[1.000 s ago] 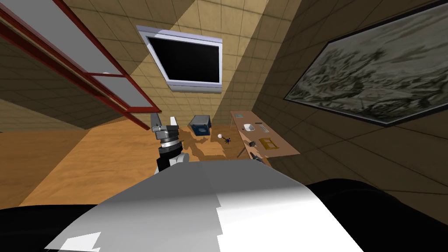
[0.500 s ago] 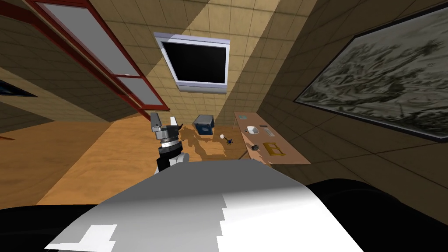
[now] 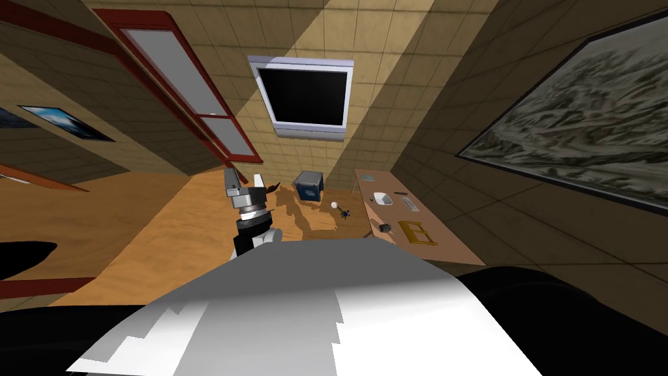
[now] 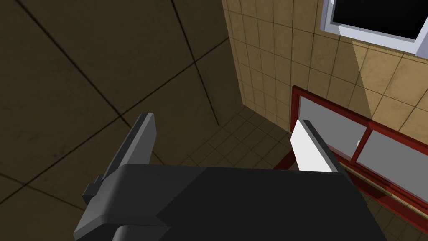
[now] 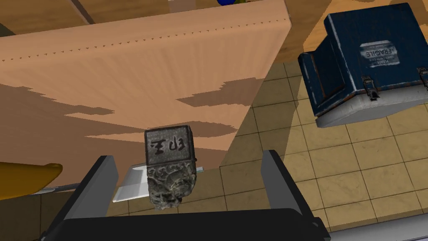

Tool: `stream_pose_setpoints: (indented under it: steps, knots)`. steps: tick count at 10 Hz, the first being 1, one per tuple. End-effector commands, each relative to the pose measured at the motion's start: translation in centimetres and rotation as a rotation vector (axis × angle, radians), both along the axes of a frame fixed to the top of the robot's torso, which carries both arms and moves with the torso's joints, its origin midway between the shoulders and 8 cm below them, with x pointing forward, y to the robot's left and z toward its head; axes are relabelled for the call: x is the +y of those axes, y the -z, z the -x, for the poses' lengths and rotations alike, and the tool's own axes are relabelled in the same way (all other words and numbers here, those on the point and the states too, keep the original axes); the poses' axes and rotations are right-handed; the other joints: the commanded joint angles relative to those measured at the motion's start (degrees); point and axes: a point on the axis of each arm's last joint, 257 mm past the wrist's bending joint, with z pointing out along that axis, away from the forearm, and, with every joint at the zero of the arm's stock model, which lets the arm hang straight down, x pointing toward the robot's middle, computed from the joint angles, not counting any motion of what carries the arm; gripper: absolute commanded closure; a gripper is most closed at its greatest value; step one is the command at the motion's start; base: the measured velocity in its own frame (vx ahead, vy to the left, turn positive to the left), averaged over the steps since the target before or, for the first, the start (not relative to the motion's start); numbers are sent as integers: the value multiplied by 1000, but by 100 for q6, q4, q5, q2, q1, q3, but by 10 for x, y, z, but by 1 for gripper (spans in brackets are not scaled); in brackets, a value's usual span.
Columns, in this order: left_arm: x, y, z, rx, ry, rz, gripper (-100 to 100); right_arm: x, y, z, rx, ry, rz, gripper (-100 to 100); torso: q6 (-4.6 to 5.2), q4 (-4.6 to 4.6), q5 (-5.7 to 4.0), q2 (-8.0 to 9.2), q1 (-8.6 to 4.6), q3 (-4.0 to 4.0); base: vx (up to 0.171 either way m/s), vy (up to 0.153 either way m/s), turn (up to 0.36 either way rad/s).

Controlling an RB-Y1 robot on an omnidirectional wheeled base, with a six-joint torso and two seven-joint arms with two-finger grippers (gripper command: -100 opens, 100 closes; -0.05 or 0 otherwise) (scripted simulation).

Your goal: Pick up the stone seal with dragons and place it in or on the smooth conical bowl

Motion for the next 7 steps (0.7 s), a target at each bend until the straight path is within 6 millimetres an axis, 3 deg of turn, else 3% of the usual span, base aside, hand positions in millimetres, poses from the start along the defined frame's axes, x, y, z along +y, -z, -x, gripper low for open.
stream_pose_setpoints:
  steps: [1,4,5,6,7]
  knots:
    - [0,0,0,0,0,0,0,-18,0,8,42,-33,58,-100,0,0,0,0,0,0,77,-44,165]
    - [0,0,0,0,0,0,0,-41,-6,4,78,-93,144,-100,1,-2,2,-10,11,-6,102,-34,148]
    - [0,0,0,0,0,0,0,-44,-11,-6,68,-105,159,-100,-2,-3,2,-20,6,-11,190,-53,192]
    - [0,0,0,0,0,0,0,-41,-9,-1,71,-98,146,-100,-3,-8,0,-43,3,-23,95,-28,45]
    - [0,0,0,0,0,0,0,-42,-10,-3,70,-98,149,0,5,-6,1,-19,14,-13,16,-6,-3]
